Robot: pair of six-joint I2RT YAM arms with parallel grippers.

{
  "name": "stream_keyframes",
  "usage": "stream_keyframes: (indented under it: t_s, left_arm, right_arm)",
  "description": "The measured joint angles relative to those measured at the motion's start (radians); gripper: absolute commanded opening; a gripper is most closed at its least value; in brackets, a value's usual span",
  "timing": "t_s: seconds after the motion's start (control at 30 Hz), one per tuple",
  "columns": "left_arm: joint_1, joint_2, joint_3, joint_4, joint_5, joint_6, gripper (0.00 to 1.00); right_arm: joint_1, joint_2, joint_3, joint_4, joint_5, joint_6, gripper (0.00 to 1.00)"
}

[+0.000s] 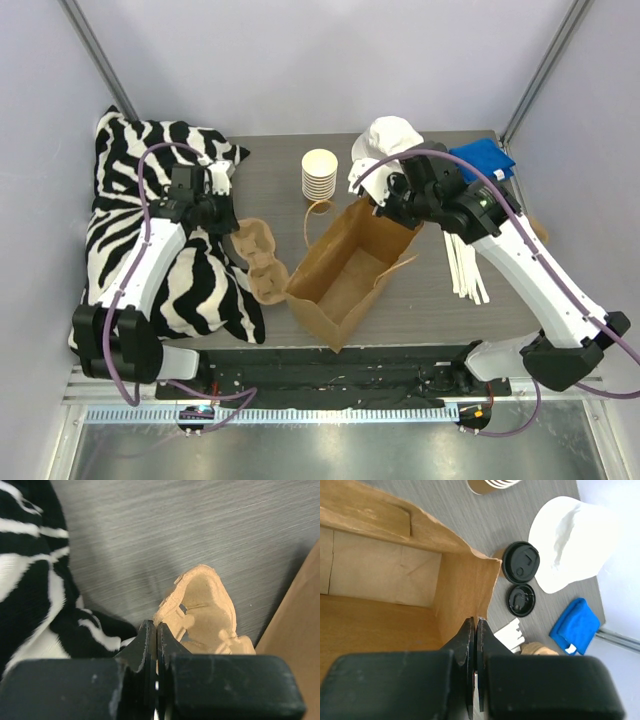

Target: Pack the takeout coffee

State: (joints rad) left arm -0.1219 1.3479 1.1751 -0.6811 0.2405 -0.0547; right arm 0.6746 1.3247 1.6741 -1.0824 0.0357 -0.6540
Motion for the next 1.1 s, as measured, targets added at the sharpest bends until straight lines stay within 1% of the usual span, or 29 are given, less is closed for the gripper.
stream_keyframes:
  t_s: [0.13,0.23,0.27,0.3,0.37,0.4,0.5,0.57,0.63,0.7,0.83,0.93,0.97,1.1]
  left_arm:
    - [0.047,0.05,-0.065,0.078,0.073,-0.031,0.0]
    - [0.064,0.093,-0.097,0.121,0.102,-0.047,0.0]
    - [0.066,0.106,-0.105,0.133,0.107,-0.047,0.04]
    - [0.066,0.121,-0.11,0.142,0.111,-0.044,0.18]
    - [0.067,0.141,-0.109,0.148,0.111,-0.032,0.36]
    - [0.068,0.153,-0.106,0.145,0.11,-0.019,0.5]
    - [0.069,0.192,-0.067,0.107,0.108,0.031,0.66]
    - [0.07,0.225,-0.019,0.063,0.103,0.074,0.72]
    - [0.071,0.261,0.047,0.009,0.096,0.126,0.84]
    - [0.071,0.275,0.074,-0.018,0.095,0.165,0.92]
    - [0.071,0.317,0.156,-0.113,0.095,0.277,0.92]
    - [0.071,0.344,0.202,-0.174,0.093,0.349,0.85]
    - [0.071,0.357,0.22,-0.195,0.094,0.372,0.79]
    - [0.071,0.41,0.277,-0.254,0.1,0.443,0.72]
  right_arm:
    - [-0.001,0.027,0.009,0.006,-0.028,0.003,0.01]
    - [-0.001,0.04,0.014,0.005,-0.046,0.005,0.01]
    - [-0.001,0.042,0.017,0.004,-0.051,0.005,0.01]
    - [-0.001,0.044,0.021,0.005,-0.057,0.005,0.01]
    - [-0.001,0.048,0.029,0.003,-0.064,0.005,0.01]
    - [-0.001,0.051,0.035,0.002,-0.066,0.005,0.01]
    - [-0.001,0.057,0.044,0.003,-0.073,0.005,0.01]
    - [-0.001,0.058,0.044,0.002,-0.076,0.005,0.01]
    - [-0.001,0.059,0.045,0.002,-0.079,0.005,0.01]
    - [-0.001,0.062,0.045,0.002,-0.08,0.005,0.01]
    - [-0.001,0.066,0.045,0.002,-0.082,0.005,0.01]
    - [-0.001,0.07,0.045,0.002,-0.082,0.005,0.01]
    - [-0.001,0.072,0.045,0.002,-0.083,0.005,0.01]
    - [-0.001,0.085,0.056,-0.003,-0.083,0.005,0.01]
